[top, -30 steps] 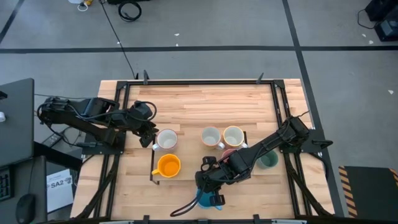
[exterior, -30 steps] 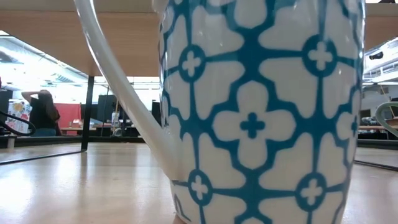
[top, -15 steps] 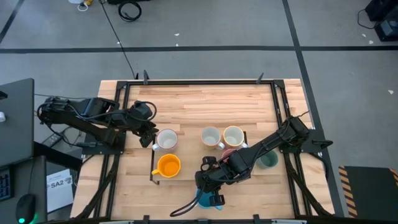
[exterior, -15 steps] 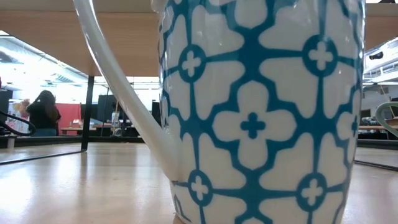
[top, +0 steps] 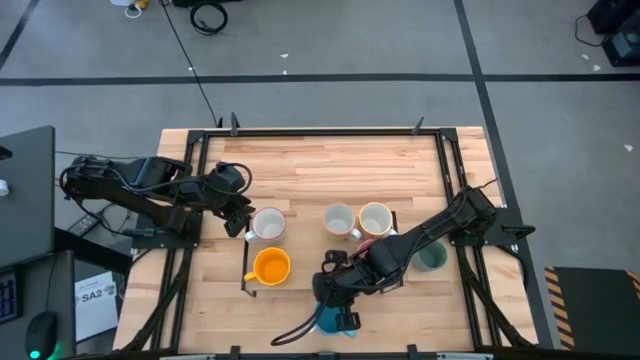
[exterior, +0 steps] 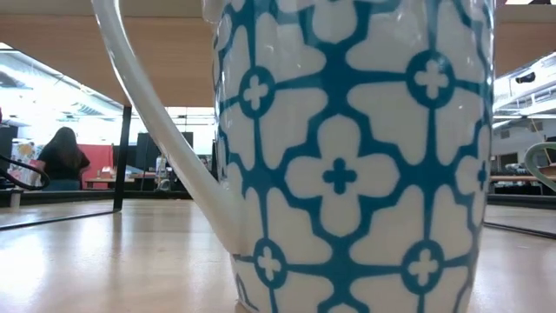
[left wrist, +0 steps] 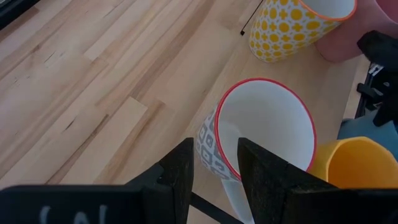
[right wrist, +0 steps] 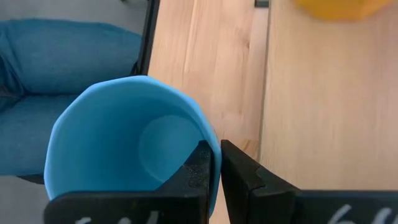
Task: Place coffee mugs
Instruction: Put the blue mug on the shelf, then put the blue patterned mug on the shelf
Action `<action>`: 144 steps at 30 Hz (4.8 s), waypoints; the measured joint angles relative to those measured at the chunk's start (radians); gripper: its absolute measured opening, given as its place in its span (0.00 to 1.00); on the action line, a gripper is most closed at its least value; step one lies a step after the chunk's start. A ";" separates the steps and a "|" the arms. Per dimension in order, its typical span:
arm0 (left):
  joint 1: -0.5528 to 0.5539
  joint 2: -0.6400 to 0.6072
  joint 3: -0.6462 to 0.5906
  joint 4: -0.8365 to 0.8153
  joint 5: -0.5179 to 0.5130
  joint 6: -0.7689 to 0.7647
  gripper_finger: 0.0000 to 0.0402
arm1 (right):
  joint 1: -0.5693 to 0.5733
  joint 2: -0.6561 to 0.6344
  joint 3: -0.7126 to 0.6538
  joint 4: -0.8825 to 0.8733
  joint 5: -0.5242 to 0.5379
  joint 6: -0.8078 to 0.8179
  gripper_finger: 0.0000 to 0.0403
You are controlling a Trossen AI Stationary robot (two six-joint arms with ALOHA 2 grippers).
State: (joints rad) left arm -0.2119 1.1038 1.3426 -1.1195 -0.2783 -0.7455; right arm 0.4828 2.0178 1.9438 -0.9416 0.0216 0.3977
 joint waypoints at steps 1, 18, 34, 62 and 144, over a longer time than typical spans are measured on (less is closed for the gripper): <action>0.000 0.000 0.000 0.000 0.000 0.000 0.32 | 0.000 0.000 0.013 -0.010 0.001 0.000 0.07; 0.000 0.000 0.000 0.000 0.000 0.000 0.32 | -0.048 -0.002 0.235 -0.185 -0.048 -0.076 0.07; 0.000 0.000 0.000 0.000 0.000 -0.002 0.32 | -0.175 -0.003 0.357 -0.396 -0.049 -0.411 0.07; 0.000 0.000 0.000 0.000 0.000 -0.003 0.32 | -0.223 -0.001 0.293 -0.446 -0.076 -0.422 0.08; -0.088 0.030 0.001 0.657 0.073 0.328 0.32 | 0.006 -0.174 0.393 -0.541 0.168 -0.361 0.42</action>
State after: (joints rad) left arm -0.3001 1.1341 1.3433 -0.4627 -0.2050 -0.4179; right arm 0.4889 1.8436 2.3363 -1.4829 0.1893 0.0364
